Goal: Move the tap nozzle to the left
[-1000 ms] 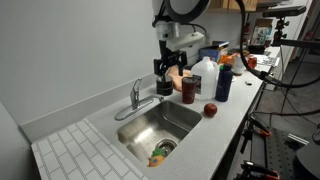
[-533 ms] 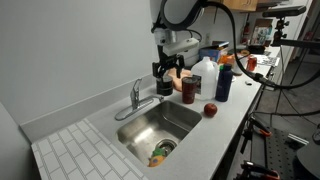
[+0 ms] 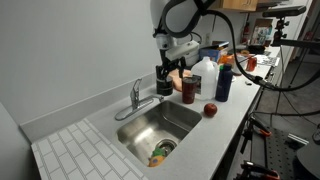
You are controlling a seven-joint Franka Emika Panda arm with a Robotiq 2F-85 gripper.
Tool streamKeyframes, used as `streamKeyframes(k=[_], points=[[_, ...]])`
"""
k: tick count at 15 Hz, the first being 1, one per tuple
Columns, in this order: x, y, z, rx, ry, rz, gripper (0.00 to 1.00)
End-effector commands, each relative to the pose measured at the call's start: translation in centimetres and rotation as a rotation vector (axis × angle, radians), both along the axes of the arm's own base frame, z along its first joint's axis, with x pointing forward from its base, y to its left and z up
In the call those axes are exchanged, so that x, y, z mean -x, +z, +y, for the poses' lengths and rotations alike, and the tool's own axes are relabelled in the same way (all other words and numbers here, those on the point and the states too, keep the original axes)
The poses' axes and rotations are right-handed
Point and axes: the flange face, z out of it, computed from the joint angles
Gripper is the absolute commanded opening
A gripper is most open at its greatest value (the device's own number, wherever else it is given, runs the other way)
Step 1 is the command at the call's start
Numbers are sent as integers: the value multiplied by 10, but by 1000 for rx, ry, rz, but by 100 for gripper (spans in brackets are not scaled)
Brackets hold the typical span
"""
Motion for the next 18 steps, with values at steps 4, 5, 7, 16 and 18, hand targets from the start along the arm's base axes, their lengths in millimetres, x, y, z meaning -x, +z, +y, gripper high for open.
streamKeyframes(k=[4, 5, 7, 16, 18], points=[[-33, -27, -17, -77, 193, -28, 100], [-37, -29, -19, -105, 222, -35, 100], [-42, -35, -21, -181, 271, -31, 100], [-56, -82, -23, -234, 341, 38, 100], [-58, -85, -22, -239, 345, 44, 100]])
